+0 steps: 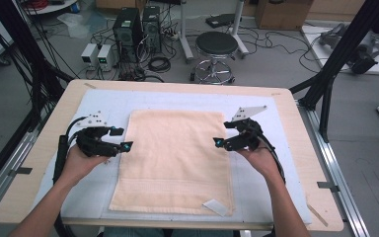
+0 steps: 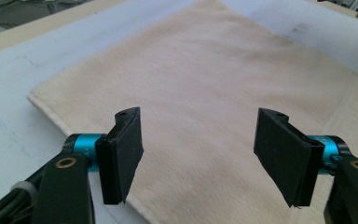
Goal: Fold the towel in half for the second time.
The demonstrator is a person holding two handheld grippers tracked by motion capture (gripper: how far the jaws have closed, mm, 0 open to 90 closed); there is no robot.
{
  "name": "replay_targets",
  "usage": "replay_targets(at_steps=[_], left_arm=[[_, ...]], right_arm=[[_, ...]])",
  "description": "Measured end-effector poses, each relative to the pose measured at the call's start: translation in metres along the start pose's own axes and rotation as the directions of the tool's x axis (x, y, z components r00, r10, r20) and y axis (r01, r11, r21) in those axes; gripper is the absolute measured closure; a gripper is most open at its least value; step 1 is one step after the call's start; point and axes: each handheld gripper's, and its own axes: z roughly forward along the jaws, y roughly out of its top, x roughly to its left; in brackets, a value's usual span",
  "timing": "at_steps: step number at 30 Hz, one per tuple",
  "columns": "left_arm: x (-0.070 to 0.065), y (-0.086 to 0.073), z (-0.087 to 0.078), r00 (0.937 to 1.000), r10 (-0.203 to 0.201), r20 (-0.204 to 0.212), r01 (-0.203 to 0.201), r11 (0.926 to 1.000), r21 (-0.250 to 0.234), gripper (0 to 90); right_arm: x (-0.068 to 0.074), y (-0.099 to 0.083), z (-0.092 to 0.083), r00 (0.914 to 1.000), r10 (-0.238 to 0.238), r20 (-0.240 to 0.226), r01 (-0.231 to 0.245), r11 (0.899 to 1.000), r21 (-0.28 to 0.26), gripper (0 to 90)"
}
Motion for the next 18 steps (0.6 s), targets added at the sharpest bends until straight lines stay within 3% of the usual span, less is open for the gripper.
replay_targets(at_steps=[3,8,10,14,18], left_arm=[[0.012,0.007,0.006,0.9998,-0.019,-0.009,0.019,0.9998,-0.003,33.2],[0.033,0.003,0.022,0.9972,-0.063,-0.041,0.061,0.9976,-0.033,34.2],[0.04,0.0,0.03,0.9948,-0.077,-0.066,0.075,0.9964,-0.041,34.3],[0.051,-0.007,0.043,0.9914,-0.08,-0.104,0.079,0.9968,-0.01,37.5],[0.061,-0.014,0.053,0.9832,-0.128,-0.13,0.128,0.9917,-0.008,37.6]], right_arm=[[-0.013,0.01,0.0,0.9999,0.009,0.012,-0.009,1.0,-0.009,23.1],[-0.032,0.021,0.008,0.9994,0.024,0.026,-0.024,1.0,-0.015,23.3],[-0.04,0.018,0.015,0.9983,0.034,0.048,-0.033,0.999,-0.027,23.3],[-0.051,0.007,0.034,0.9967,0.065,0.049,-0.065,0.998,0.004,23.3],[-0.056,0.001,0.051,0.9969,0.055,0.056,-0.057,0.998,0.041,23.4]])
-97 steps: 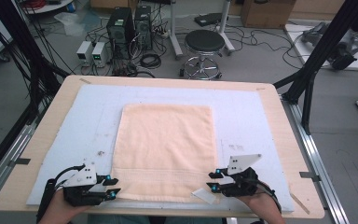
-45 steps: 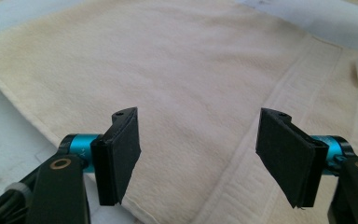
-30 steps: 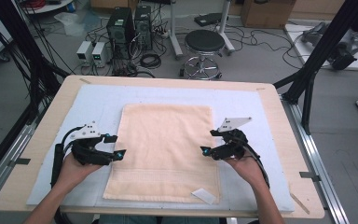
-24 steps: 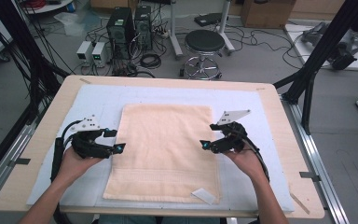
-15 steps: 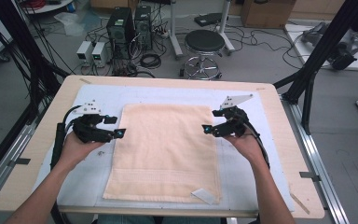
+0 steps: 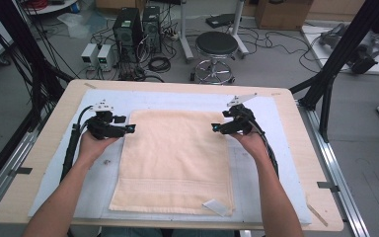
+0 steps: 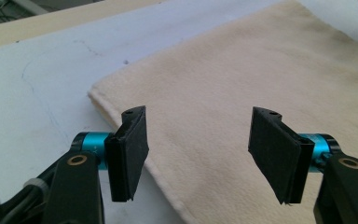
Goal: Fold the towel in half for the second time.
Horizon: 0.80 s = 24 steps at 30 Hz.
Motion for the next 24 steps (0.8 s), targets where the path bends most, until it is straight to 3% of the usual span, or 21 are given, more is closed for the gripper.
replay_targets(at_steps=[3,7,13,15,18,20,24], left_arm=[[0.007,-0.005,0.007,0.999,-0.014,-0.043,0.015,0.9993,0.034,37.6],[0.013,-0.011,0.017,0.9963,-0.067,-0.054,0.069,0.9967,0.044,38.5],[0.012,-0.019,0.033,0.9955,-0.069,-0.066,0.077,0.9887,0.129,39.4],[0.009,-0.02,0.034,0.9953,-0.051,-0.083,0.061,0.9902,0.126,40.5],[0.002,-0.018,0.036,0.993,0.009,-0.118,0.009,0.9884,0.151,41.6],[0.0,-0.018,0.035,0.9958,0.009,-0.091,0.005,0.9885,0.151,52.0],[0.0,-0.017,0.035,0.9962,-0.016,-0.086,0.029,0.9882,0.15,57.6]], right_arm=[[-0.005,-0.007,0.012,0.9998,0.022,0.003,-0.022,0.999,0.037,23.5],[-0.011,-0.018,0.022,0.9984,0.051,0.025,-0.053,0.996,0.075,23.8],[-0.016,-0.03,0.029,0.9944,0.102,0.029,-0.105,0.987,0.124,27.5],[-0.014,-0.032,0.031,0.9943,0.1,0.038,-0.103,0.988,0.111,31.0],[-0.012,-0.031,0.03,0.9926,0.115,0.038,-0.118,0.987,0.108,41.0],[-0.009,-0.03,0.03,0.9927,0.113,0.041,-0.117,0.986,0.116,46.9],[-0.006,-0.028,0.03,0.99,0.139,0.026,-0.141,0.983,0.119,58.2]])
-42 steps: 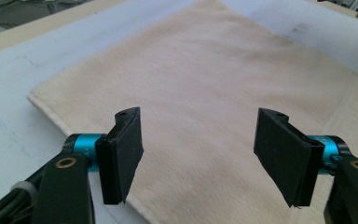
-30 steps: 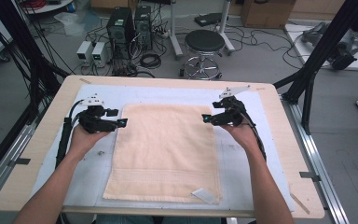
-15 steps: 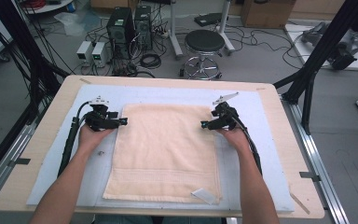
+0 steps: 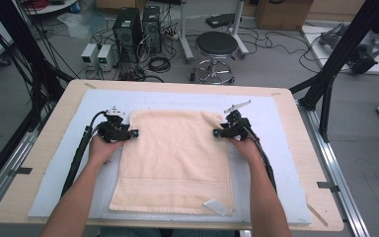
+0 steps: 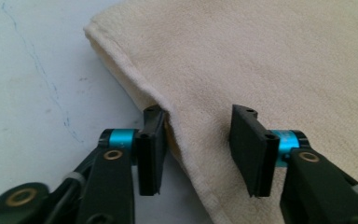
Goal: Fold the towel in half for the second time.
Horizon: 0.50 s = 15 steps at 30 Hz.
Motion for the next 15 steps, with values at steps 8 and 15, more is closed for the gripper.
replay_targets(at_steps=[8,15], left_arm=[[0.004,-0.001,0.0,0.9939,-0.071,0.084,0.071,0.9974,-0.001,79.4],[0.007,0.002,-0.01,0.9868,-0.111,0.118,0.117,0.9919,-0.049,82.5]], right_arm=[[0.0,0.0,0.001,0.9942,0.055,-0.093,-0.054,0.999,0.006,80.2],[0.0,0.004,-0.011,0.9912,0.043,-0.125,-0.047,0.999,-0.027,82.1]])
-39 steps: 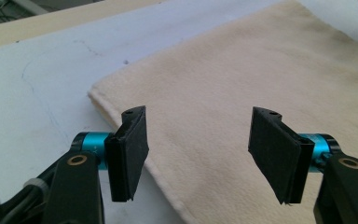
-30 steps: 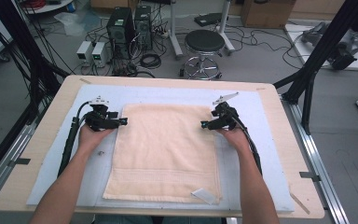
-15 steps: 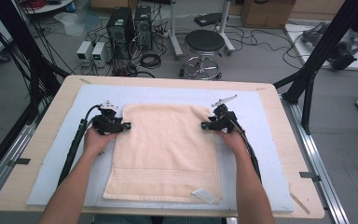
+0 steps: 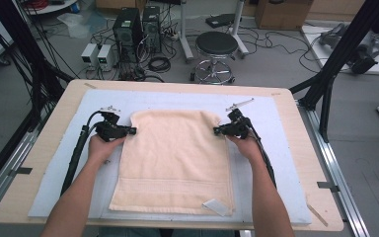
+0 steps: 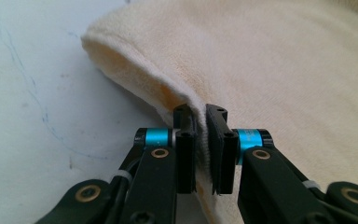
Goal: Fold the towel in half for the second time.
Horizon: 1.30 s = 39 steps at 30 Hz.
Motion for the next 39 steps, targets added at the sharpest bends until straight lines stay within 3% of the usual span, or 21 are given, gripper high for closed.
replay_targets(at_steps=[7,10,15,18,22,25,27,28,30,33,36,39], left_arm=[[-0.011,0.007,-0.027,0.9966,0.07,0.042,-0.069,0.9969,-0.039,82.7],[-0.016,0.008,-0.041,0.9946,0.089,0.053,-0.085,0.9934,-0.077,82.8],[-0.031,0.003,-0.07,0.9867,0.149,0.066,-0.138,0.9806,-0.139,82.8],[-0.044,-0.012,-0.083,0.9783,0.192,0.079,-0.179,0.9728,-0.147,82.8],[-0.059,-0.04,-0.091,0.9666,0.228,0.118,-0.215,0.9703,-0.11,82.4],[-0.069,-0.064,-0.088,0.961,0.241,0.136,-0.233,0.9698,-0.072,81.5],[-0.07,-0.074,-0.085,0.9586,0.246,0.143,-0.244,0.9693,-0.034,80.0],[-0.068,-0.081,-0.083,0.9623,0.221,0.159,-0.219,0.9752,-0.027,79.1],[-0.067,-0.083,-0.083,0.9629,0.211,0.168,-0.211,0.9773,-0.015,74.6],[-0.064,-0.078,-0.088,0.964,0.213,0.159,-0.217,0.9763,0.004,64.3],[-0.063,-0.067,-0.095,0.9643,0.232,0.127,-0.235,0.972,0.008,55.3],[-0.058,-0.054,-0.098,0.9717,0.213,0.102,-0.212,0.9771,-0.02,49.2]], right_arm=[[0.017,0.008,-0.028,0.9947,-0.091,-0.047,0.088,0.994,-0.06,82.1],[0.029,0.01,-0.044,0.9896,-0.139,-0.037,0.136,0.988,-0.075,82.2],[0.051,0.007,-0.071,0.9765,-0.21,-0.05,0.203,0.973,-0.108,82.2],[0.069,-0.005,-0.086,0.9671,-0.247,-0.061,0.237,0.962,-0.131,82.2],[0.084,-0.033,-0.085,0.9634,-0.248,-0.103,0.238,0.966,-0.097,82.1],[0.088,-0.054,-0.077,0.9663,-0.237,-0.1,0.233,0.971,-0.048,81.9],[0.088,-0.065,-0.072,0.9692,-0.219,-0.111,0.216,0.975,-0.043,81.6],[0.088,-0.071,-0.07,0.9707,-0.208,-0.119,0.206,0.978,-0.03,81.3],[0.086,-0.08,-0.066,0.9738,-0.188,-0.128,0.187,0.982,-0.018,77.0],[0.079,-0.08,-0.069,0.9831,-0.136,-0.123,0.133,0.991,-0.027,60.5],[0.073,-0.073,-0.078,0.9901,-0.117,-0.077,0.114,0.993,-0.044,49.8],[0.069,-0.063,-0.086,0.9918,-0.119,-0.048,0.115,0.991,-0.066,43.6]])
